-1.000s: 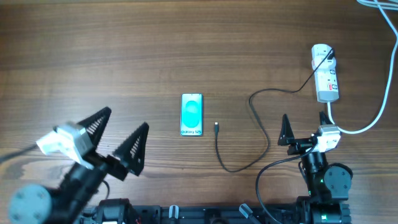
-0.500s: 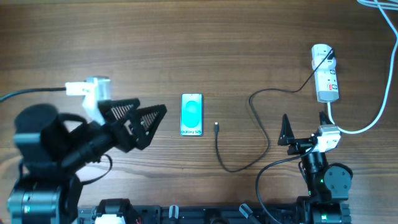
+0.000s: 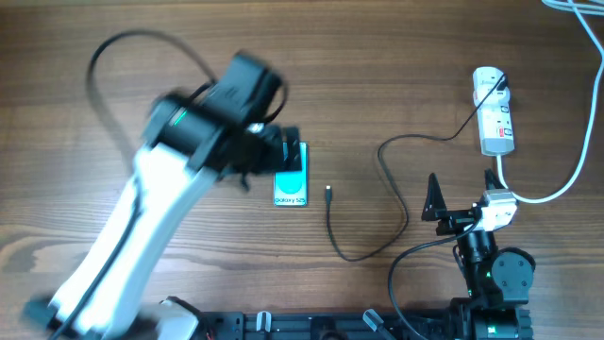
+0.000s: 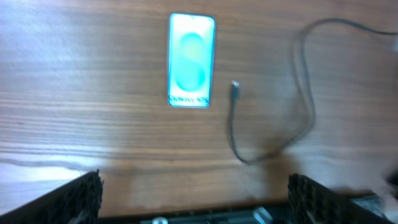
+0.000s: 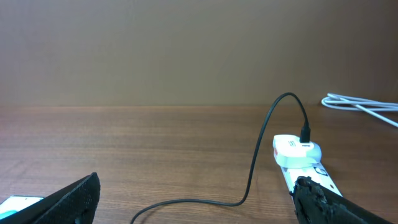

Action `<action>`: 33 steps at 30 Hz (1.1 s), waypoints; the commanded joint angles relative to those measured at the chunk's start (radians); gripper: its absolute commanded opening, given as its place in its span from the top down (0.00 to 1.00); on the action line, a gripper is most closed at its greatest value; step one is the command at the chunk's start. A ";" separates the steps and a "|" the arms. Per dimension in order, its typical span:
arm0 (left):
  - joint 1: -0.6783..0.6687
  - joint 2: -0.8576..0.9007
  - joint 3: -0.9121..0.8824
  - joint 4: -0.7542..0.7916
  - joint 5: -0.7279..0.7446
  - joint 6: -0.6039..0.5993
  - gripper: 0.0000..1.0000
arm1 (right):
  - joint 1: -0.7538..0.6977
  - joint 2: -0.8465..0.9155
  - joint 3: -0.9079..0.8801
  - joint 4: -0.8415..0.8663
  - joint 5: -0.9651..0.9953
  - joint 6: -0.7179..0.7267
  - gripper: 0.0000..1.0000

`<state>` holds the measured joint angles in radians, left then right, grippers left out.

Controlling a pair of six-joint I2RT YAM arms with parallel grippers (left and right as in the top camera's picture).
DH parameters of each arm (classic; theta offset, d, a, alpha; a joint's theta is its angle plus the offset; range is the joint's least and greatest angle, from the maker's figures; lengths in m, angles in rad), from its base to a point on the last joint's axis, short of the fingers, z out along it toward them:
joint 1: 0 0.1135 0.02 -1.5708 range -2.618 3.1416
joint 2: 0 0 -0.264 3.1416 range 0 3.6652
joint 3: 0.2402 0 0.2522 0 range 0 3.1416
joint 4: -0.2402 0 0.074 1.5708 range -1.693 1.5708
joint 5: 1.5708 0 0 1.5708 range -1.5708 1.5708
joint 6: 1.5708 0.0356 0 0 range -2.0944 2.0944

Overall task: Plug charger to phone and switch on socket
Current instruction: 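Swing the left arm up and over the phone, gripper open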

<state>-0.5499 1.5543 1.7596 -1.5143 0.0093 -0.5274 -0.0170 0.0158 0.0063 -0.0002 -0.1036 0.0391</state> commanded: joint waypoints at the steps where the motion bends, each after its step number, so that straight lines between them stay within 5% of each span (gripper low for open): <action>1: -0.020 0.200 0.122 -0.043 -0.024 -0.035 0.00 | -0.004 -0.006 0.000 0.003 -0.001 -0.011 0.00; 9: -0.024 0.385 0.120 0.010 0.034 -0.104 0.00 | -0.004 -0.006 0.000 0.003 -0.002 -0.011 0.00; 18: -0.023 0.438 0.120 0.105 -0.105 -0.104 0.00 | -0.004 -0.006 0.000 0.003 -0.002 -0.011 0.00; 25: 0.030 0.438 0.104 0.141 0.121 0.165 0.00 | -0.004 -0.006 0.000 0.003 -0.002 -0.011 0.00; 33: 0.077 0.438 -0.050 0.192 0.060 0.060 0.00 | -0.004 -0.005 0.000 0.003 -0.001 -0.011 0.00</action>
<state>-0.4797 1.9862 1.7741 -1.3415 0.0772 -0.4324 -0.0170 0.0158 0.0063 -0.0002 -0.1040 0.0391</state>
